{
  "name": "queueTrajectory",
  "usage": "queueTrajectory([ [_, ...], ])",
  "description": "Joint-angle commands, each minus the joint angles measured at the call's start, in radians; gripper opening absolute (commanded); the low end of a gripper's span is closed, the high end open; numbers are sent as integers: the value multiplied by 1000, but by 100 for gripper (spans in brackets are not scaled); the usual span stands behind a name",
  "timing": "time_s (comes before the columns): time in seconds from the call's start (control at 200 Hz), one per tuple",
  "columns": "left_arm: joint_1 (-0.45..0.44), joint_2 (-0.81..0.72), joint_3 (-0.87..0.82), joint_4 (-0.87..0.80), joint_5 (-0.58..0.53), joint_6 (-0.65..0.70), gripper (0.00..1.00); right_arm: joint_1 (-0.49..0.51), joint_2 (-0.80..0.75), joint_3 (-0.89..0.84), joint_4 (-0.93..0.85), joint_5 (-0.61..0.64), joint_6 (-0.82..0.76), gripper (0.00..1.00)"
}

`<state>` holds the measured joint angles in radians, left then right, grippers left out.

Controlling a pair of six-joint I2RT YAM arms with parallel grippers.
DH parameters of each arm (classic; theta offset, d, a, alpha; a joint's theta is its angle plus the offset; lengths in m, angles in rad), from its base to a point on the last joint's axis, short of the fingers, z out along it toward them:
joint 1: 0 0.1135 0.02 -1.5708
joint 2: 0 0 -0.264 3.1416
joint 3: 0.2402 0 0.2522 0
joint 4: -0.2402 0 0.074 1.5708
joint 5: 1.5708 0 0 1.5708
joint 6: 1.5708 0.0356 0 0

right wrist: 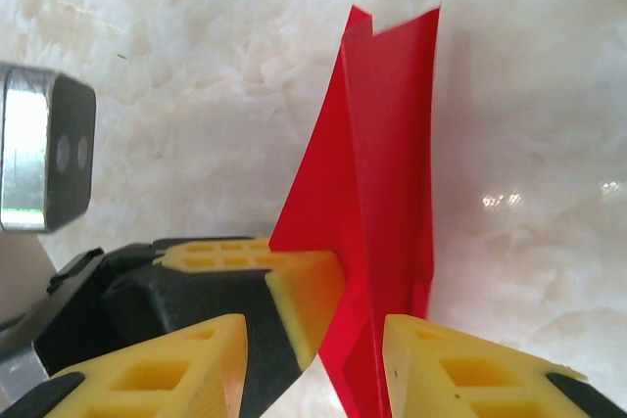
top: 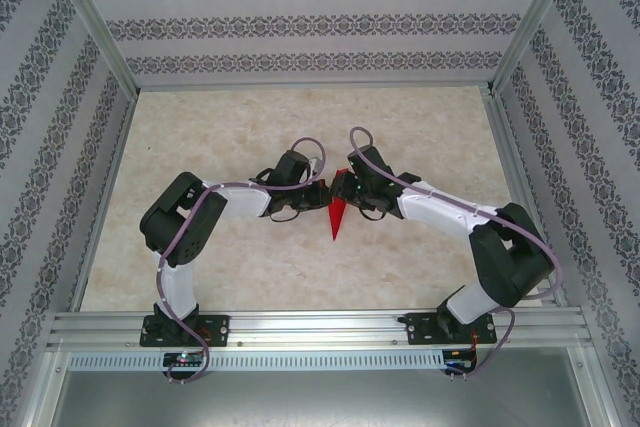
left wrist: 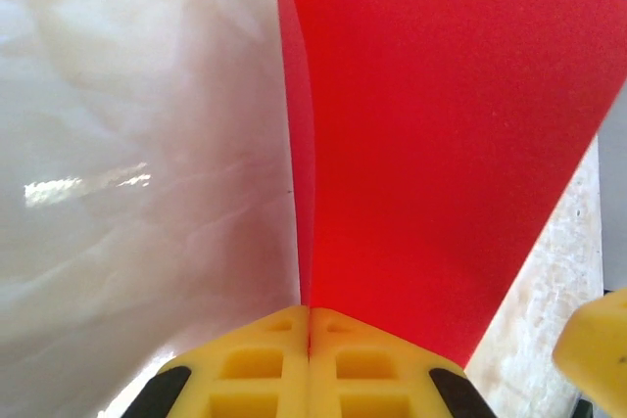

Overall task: Fold a paper plane with a square sheet of paper (pick it up from the middle)
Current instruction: Move a paper plane to the center of the table.

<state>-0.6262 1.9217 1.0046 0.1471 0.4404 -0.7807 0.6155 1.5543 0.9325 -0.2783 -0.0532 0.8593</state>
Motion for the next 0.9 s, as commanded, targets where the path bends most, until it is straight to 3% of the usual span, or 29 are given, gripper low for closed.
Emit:
queueTrajectory([
  [0.0, 17, 8, -21, 47, 12, -2, 0, 6, 27, 26, -26, 46, -4, 42],
  [0.35, 23, 24, -21, 41, 19, 4, 0, -1, 53, 17, 69, -49, -18, 40],
  [0.894, 39, 29, -36, 66, 26, -22, 0, -14, 113, 8, 59, -31, -15, 39],
])
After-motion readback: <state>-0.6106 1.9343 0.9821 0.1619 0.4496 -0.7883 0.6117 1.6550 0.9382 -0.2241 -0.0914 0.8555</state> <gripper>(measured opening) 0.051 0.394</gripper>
